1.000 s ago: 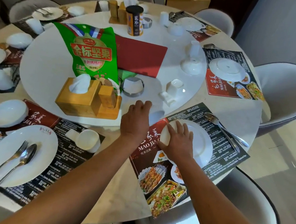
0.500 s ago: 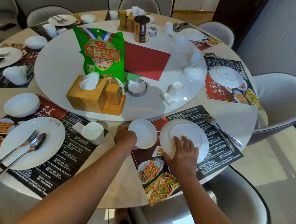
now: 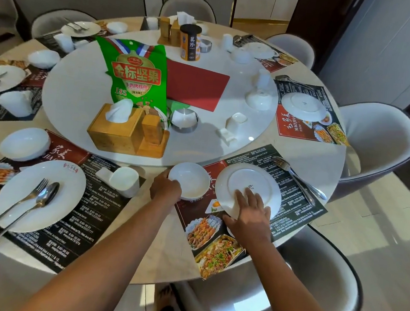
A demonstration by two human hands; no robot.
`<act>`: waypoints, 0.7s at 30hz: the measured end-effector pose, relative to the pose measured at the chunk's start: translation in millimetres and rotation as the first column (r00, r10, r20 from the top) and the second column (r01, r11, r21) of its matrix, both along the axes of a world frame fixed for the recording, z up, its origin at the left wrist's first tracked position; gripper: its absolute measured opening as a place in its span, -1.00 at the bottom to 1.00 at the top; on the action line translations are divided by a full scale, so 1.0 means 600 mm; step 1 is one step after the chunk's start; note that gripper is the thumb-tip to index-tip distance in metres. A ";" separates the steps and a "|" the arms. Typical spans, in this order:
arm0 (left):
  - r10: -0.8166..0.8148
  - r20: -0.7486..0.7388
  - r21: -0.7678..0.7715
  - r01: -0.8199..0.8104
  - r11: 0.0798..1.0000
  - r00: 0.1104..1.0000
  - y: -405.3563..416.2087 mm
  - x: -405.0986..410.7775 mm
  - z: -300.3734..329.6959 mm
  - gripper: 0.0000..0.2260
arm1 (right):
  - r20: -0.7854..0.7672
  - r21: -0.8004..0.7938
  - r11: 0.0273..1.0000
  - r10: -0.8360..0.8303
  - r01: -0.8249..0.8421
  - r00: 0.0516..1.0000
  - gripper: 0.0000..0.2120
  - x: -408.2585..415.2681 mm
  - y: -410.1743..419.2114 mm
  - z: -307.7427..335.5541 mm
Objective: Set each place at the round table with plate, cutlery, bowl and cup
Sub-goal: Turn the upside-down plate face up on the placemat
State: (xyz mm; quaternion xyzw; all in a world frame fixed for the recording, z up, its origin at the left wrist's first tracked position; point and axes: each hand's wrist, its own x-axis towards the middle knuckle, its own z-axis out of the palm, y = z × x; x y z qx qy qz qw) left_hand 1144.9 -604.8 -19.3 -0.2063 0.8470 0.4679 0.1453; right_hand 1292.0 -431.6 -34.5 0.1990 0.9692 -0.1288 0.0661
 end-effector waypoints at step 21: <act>-0.403 -0.265 -0.472 0.247 0.846 0.876 -0.002 0.083 0.003 -0.49 | 0.104 0.000 0.999 0.048 -0.048 0.993 -0.21 -0.002 0.007 0.004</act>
